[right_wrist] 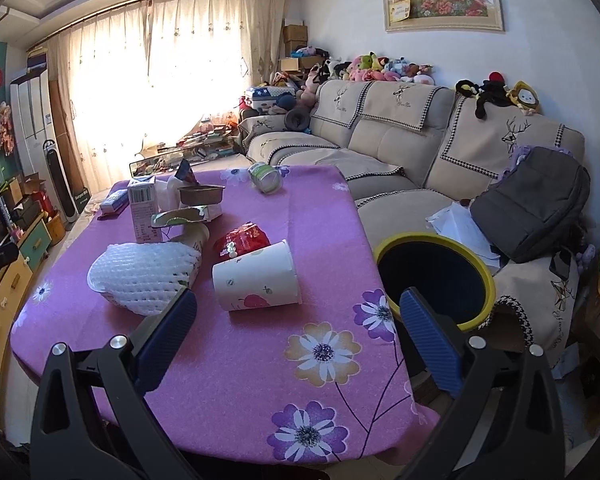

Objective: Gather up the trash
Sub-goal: 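Reach the right tool to the white paper cup and grasp it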

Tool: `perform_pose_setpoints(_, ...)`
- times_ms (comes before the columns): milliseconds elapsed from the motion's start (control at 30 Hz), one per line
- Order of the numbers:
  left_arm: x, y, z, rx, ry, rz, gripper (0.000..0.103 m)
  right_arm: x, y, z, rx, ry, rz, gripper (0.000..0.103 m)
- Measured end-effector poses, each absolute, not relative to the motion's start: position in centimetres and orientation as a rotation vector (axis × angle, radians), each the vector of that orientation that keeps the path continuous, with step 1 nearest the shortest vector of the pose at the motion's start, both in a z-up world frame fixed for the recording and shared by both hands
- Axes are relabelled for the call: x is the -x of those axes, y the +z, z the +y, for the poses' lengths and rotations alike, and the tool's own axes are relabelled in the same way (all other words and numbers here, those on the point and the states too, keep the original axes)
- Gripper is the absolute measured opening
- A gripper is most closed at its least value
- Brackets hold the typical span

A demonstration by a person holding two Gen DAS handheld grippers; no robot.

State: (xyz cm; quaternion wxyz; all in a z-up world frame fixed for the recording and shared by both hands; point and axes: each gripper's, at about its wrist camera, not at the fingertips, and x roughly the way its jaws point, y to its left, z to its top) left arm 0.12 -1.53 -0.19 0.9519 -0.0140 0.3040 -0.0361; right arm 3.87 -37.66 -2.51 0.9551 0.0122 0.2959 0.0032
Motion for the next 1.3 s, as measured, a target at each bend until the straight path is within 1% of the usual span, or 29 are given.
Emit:
perform_pose_setpoints(200,-1.4,-0.8,-2.6,0.022,-0.105,0.636,0.099,-8.3,-4.8,-35.6,0.078,0.058,0.677,0.097)
perform_pose_setpoints(333,-2.4,-1.6,-3.2,0.02,-0.122,0.662,0.099,-11.8,-6.7,-34.7,0.104,0.084,0.752,0.097)
perform_pose_setpoints(400,-2.9,-1.9,-3.4,0.021,-0.127,0.671,0.099,-13.0,-7.4,-34.5,0.102,0.09,0.758,0.097)
perform_pose_setpoints(867,-5.0,-3.7,-3.2,0.04,-0.136,0.72,0.099,-17.1,-10.1,-33.9,0.151,0.101,0.847,0.097)
perform_pose_setpoints(933,-5.1,-3.8,-3.2,0.042,-0.139,0.723,0.099,-17.2,-10.1,-34.1,0.135,0.104,0.841,0.094)
perform_pose_setpoints(967,-5.2,-3.9,-3.2,0.042,-0.139,0.723,0.099,-17.2,-10.1,-34.2,0.123,0.112,0.841,0.082)
perform_pose_setpoints(1000,-5.2,-3.9,-3.2,0.041,-0.139,0.724,0.099,-17.1,-10.0,-34.4,0.112,0.114,0.841,0.08)
perform_pose_setpoints(1200,-5.1,-3.9,-3.5,0.035,-0.157,0.724,0.099,-15.8,-8.7,-35.8,0.047,0.142,0.816,0.08)
perform_pose_setpoints(1300,-5.2,-3.8,-4.1,0.02,-0.175,0.72,0.099,-14.8,-7.0,-37.6,0.001,0.141,0.783,0.08)
